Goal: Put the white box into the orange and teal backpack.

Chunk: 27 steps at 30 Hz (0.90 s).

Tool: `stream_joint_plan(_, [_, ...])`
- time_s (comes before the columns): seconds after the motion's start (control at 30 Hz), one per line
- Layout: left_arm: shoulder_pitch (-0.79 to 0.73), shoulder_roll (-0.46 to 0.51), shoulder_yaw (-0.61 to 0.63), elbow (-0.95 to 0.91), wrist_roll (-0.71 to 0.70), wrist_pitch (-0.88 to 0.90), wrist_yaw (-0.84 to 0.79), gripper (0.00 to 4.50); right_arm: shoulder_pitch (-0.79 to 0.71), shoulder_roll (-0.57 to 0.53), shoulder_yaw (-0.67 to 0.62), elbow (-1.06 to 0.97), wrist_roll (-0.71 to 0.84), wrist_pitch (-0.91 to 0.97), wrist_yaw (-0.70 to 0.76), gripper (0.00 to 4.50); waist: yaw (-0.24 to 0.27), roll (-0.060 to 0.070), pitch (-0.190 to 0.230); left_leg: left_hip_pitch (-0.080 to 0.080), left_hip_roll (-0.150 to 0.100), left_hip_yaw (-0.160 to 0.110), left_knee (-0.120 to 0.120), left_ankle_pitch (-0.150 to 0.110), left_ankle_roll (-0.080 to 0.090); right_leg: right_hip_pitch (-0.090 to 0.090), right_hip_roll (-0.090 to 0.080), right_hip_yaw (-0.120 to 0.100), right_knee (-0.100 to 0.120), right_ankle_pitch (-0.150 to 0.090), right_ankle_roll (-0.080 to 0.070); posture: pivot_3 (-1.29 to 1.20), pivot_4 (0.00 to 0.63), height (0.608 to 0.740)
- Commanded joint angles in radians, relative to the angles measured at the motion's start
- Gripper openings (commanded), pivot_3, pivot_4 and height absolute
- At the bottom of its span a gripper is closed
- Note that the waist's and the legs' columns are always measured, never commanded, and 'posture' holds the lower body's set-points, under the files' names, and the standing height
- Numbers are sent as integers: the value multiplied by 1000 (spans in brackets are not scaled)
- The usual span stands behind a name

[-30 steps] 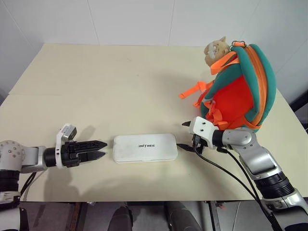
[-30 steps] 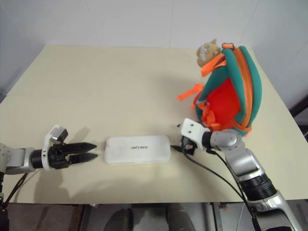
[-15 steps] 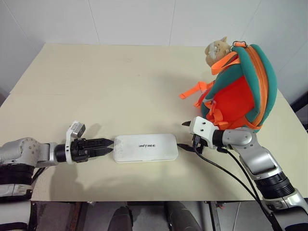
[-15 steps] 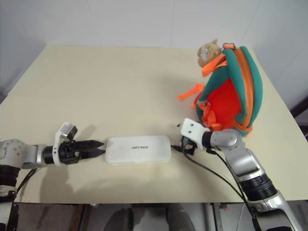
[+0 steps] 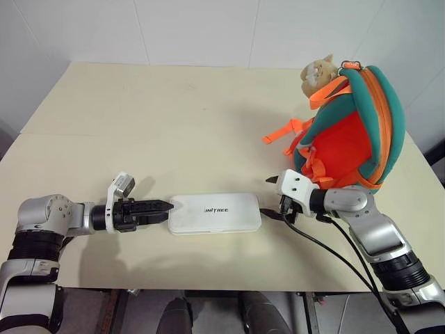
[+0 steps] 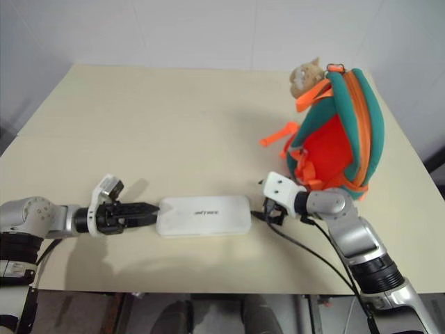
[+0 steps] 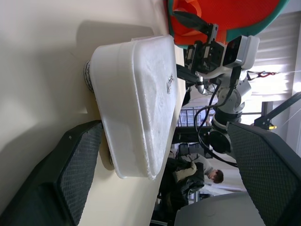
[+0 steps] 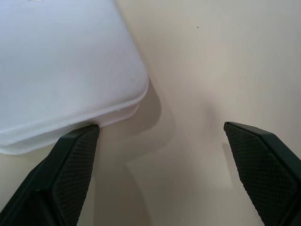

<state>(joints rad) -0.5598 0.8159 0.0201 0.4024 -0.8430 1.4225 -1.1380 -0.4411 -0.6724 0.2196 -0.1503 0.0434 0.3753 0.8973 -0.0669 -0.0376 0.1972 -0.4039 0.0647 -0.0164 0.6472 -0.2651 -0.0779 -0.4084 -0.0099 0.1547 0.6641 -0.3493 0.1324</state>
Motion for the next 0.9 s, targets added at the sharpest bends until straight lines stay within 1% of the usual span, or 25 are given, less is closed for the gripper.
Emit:
stream_joint_plan(0.03, [5, -29, -38, -32, 6, 23, -7, 4477, 5, 2, -22, -54, 11, -3, -6, 4500, 5, 0, 0, 0, 0, 0, 0, 0, 0, 0, 0, 0, 0, 0, 0, 0, 150, 740])
stream_joint_plan(0.27, [36, 14, -53, -81, 27, 65, 15, 4477, 5, 6, -26, -47, 3, -5, -10, 4500, 10, 0, 0, 0, 0, 0, -1, 0, 0, 0, 0, 0, -1, 0, 0, 0, 150, 740])
stream_joint_plan(0.4, [64, 69, -55, -123, 19, 107, 8, 4477, 4, 8, -17, -37, -6, -13, -9, 4500, 1, 0, 0, 0, 0, 1, -1, 0, 0, -1, 0, 1, -1, 0, 0, 0, 150, 740])
stream_joint_plan(0.47, [69, 82, -44, -136, 13, 121, 13, 4477, 0, 11, -11, -29, -9, -18, -7, 4500, -4, 0, 0, 0, 0, 0, -2, 0, 0, -1, 0, 1, -1, 0, 0, 0, 150, 740])
stream_joint_plan(0.6, [71, 66, 8, -130, -1, 138, 33, 4477, -15, 20, 2, -38, 2, -13, 12, 4500, -11, 0, 0, 0, 0, 0, -1, 0, 0, 0, 0, 0, -1, 0, 0, 0, 150, 740])
stream_joint_plan(0.9, [95, -3, 69, -173, -32, 190, 95, 4477, -42, 37, 14, -48, 1, -4, 32, 4500, -12, 0, 0, 0, 0, 0, -1, 0, 0, 0, 0, 0, 0, 0, 0, 0, 150, 740])
